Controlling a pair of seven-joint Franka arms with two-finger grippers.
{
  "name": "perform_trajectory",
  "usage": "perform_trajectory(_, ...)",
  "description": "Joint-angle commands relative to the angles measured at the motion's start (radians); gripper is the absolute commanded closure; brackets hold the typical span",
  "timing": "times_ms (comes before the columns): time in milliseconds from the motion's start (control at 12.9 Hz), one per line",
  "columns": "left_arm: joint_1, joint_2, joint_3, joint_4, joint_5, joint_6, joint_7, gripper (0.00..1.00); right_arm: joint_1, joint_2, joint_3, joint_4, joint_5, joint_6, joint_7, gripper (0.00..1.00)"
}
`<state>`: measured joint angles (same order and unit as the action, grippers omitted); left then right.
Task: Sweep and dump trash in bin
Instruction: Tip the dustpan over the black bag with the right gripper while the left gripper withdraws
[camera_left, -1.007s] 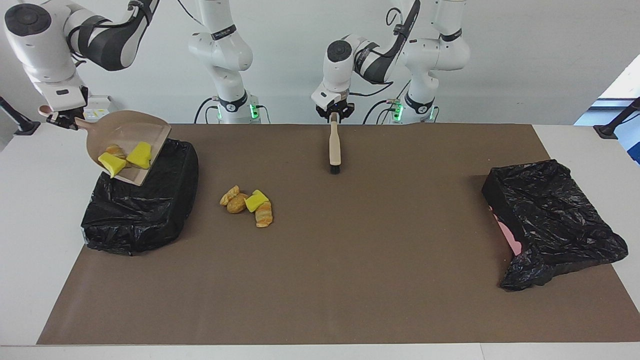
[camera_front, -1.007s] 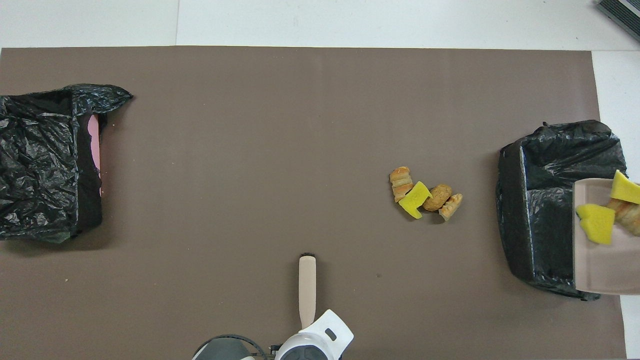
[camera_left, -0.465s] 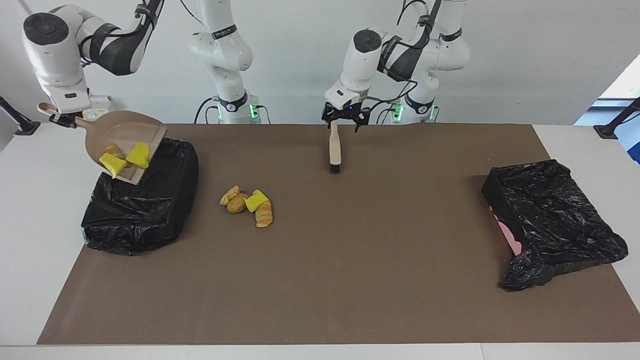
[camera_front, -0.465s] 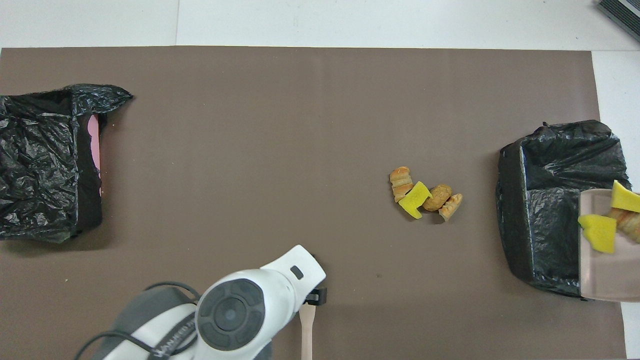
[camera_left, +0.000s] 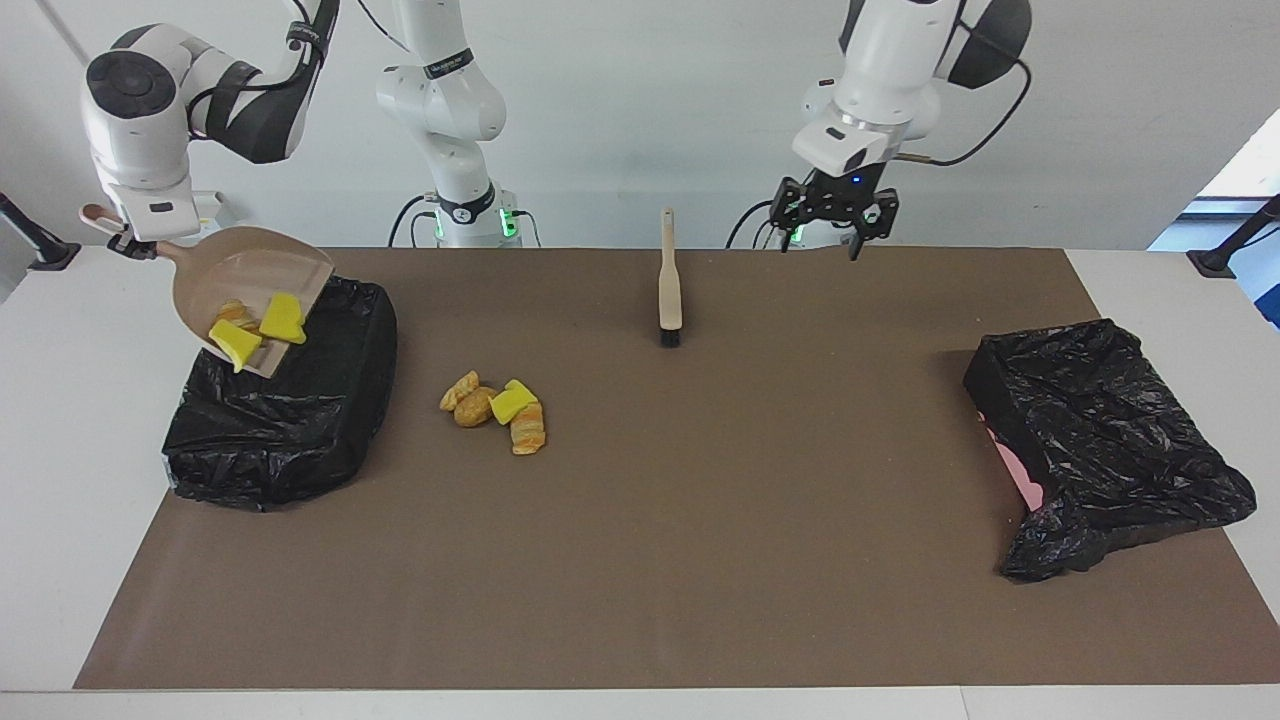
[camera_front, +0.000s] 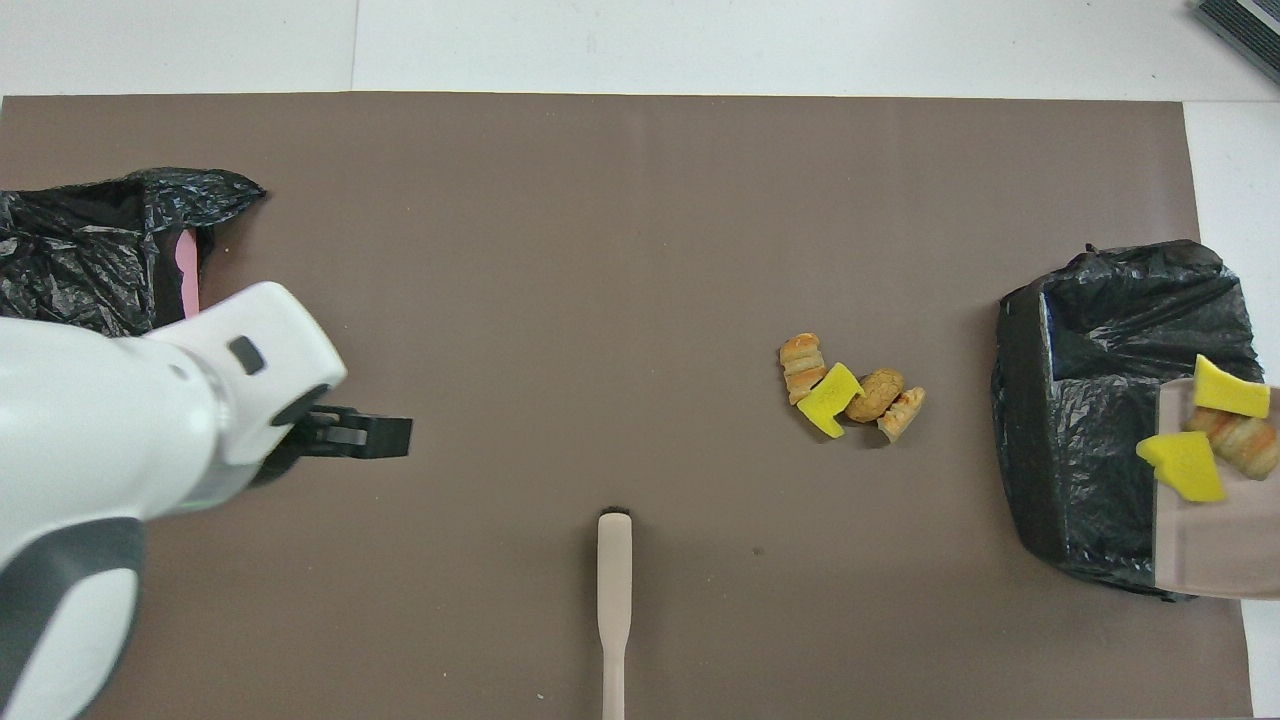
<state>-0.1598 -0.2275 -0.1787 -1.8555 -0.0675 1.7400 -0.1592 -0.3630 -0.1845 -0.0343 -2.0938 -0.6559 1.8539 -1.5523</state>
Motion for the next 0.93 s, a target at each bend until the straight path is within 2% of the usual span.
perform_trajectory(0, -0.007, 0.081, 0.126, 0.203, 0.029, -0.127, 0.114, 0.00, -0.001, -0.021, 0.005, -0.014, -0.036, -0.030, 0.020, 1.00)
perform_trajectory(155, -0.006, 0.158, 0.188, 0.351, 0.025, -0.216, 0.145, 0.00, -0.001, -0.023, 0.008, -0.015, -0.048, -0.048, 0.020, 1.00)
perform_trajectory(310, -0.003, 0.207, 0.231, 0.427, 0.023, -0.246, 0.178, 0.00, -0.001, -0.023, 0.010, -0.015, -0.085, -0.059, 0.023, 1.00)
perform_trajectory(542, -0.003, 0.217, 0.246, 0.443, 0.026, -0.290, 0.204, 0.00, 0.016, -0.032, 0.028, -0.014, -0.088, -0.116, 0.072, 1.00)
perform_trajectory(852, 0.005, 0.228, 0.245, 0.466, 0.052, -0.329, 0.207, 0.00, 0.104, -0.064, 0.030, -0.014, -0.159, -0.241, 0.170, 1.00)
